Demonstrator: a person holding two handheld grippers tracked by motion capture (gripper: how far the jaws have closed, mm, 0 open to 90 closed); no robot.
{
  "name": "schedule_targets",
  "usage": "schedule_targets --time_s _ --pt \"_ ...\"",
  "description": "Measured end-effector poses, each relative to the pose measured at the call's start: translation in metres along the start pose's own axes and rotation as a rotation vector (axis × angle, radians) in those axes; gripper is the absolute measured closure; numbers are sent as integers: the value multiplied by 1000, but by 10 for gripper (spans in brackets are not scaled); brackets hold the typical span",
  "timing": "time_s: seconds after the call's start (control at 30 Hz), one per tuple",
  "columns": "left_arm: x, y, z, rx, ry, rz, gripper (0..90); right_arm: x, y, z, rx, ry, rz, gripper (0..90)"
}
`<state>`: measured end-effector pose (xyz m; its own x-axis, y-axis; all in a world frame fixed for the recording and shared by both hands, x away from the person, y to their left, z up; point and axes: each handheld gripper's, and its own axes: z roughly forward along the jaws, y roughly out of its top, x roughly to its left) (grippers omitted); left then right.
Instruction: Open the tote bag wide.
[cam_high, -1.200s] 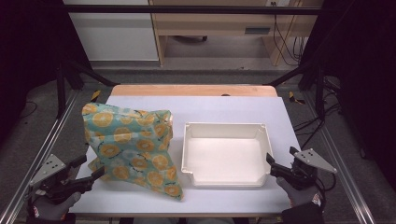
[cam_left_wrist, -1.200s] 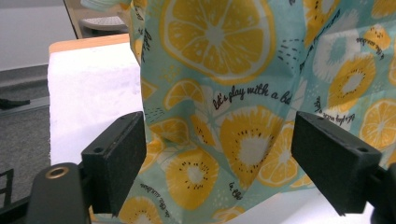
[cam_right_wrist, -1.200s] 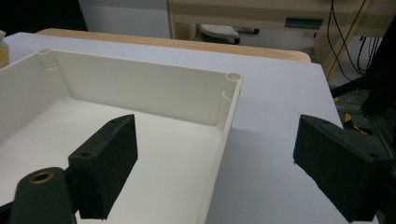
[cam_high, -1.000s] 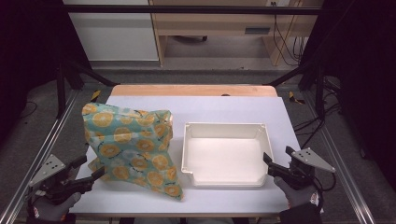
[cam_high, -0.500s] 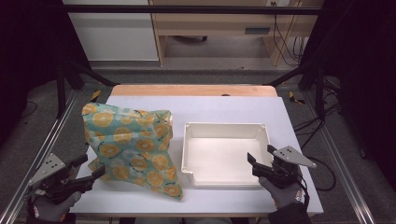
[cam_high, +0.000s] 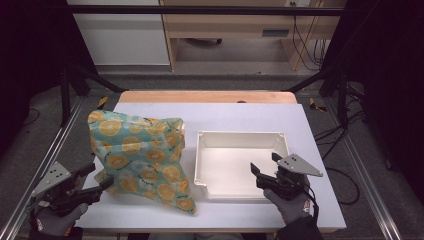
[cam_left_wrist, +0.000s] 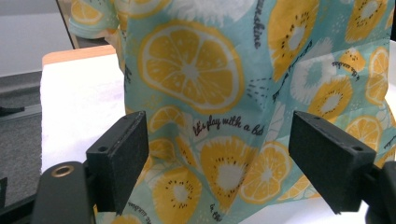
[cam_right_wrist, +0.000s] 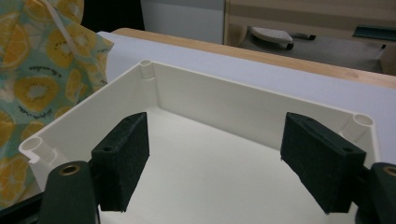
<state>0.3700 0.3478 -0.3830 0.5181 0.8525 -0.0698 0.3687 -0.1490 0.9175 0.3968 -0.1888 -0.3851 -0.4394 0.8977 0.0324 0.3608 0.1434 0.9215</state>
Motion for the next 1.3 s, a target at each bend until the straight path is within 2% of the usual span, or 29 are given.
schedule_targets --time_s 0.43,0.97,1.3 --pt "-6 14 1 -9 2 37 210 18 12 6 -4 49 -27 259" --pt "-6 27 -1 -24 8 36 246 45 32 17 -32 128 -41 311" --pt "-4 36 -1 -30 9 29 273 68 47 28 -44 190 -47 338"
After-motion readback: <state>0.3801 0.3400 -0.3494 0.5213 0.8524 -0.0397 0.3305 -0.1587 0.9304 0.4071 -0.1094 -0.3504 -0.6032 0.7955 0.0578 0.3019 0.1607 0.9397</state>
